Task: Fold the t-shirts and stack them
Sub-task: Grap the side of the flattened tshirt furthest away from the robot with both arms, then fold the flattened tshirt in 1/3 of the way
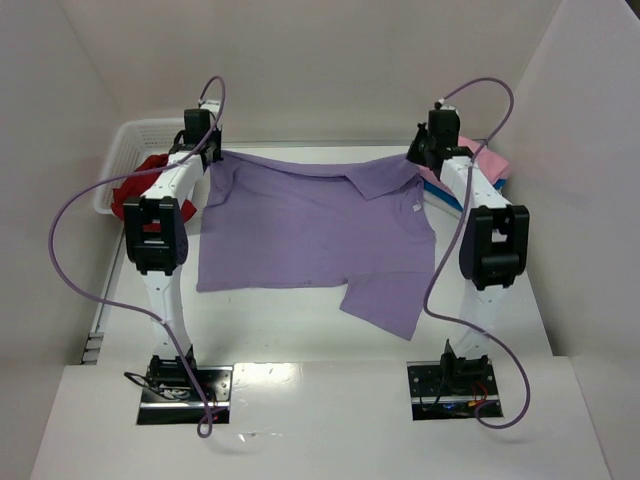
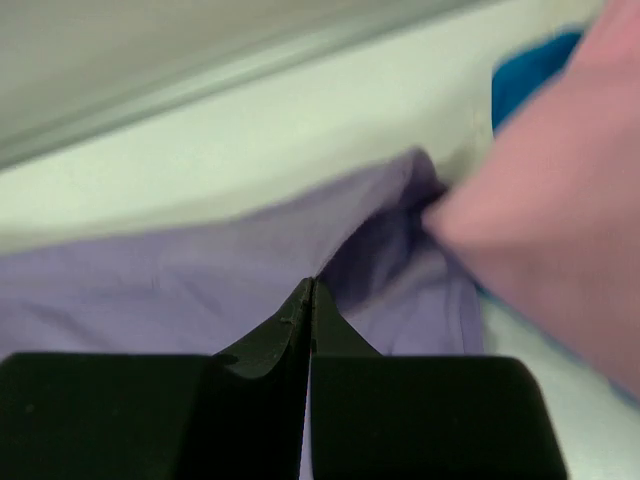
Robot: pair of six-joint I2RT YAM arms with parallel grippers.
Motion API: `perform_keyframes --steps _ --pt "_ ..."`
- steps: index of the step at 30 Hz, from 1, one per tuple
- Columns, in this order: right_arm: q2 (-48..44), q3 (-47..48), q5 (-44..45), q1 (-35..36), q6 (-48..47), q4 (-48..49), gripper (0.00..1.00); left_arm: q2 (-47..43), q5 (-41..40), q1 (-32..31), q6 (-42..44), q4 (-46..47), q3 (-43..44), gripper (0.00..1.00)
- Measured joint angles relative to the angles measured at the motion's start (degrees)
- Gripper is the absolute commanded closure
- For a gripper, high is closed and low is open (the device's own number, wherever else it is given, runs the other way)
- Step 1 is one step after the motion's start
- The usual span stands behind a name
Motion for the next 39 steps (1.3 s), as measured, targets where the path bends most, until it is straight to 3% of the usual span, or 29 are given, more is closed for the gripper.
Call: perform_keyframes --steps 6,22,39 --pt "-8.17 -11.63 -2.29 0.0 2.19 -0.35 1.0 -4.39 -0.44 0.28 -0.2 -0.74 -7.3 1.0" --pt "-20.52 -24.37 -6.21 0.0 4.74 -2.03 1.0 -15.23 -1.14 0.74 -0.11 -2.25 -19.34 1.0" --pt "-22.56 -32.33 -6.32 0.0 5.03 -4.7 1.0 -23.12 2.49 0.66 0.07 -6.97 -32.06 1.0"
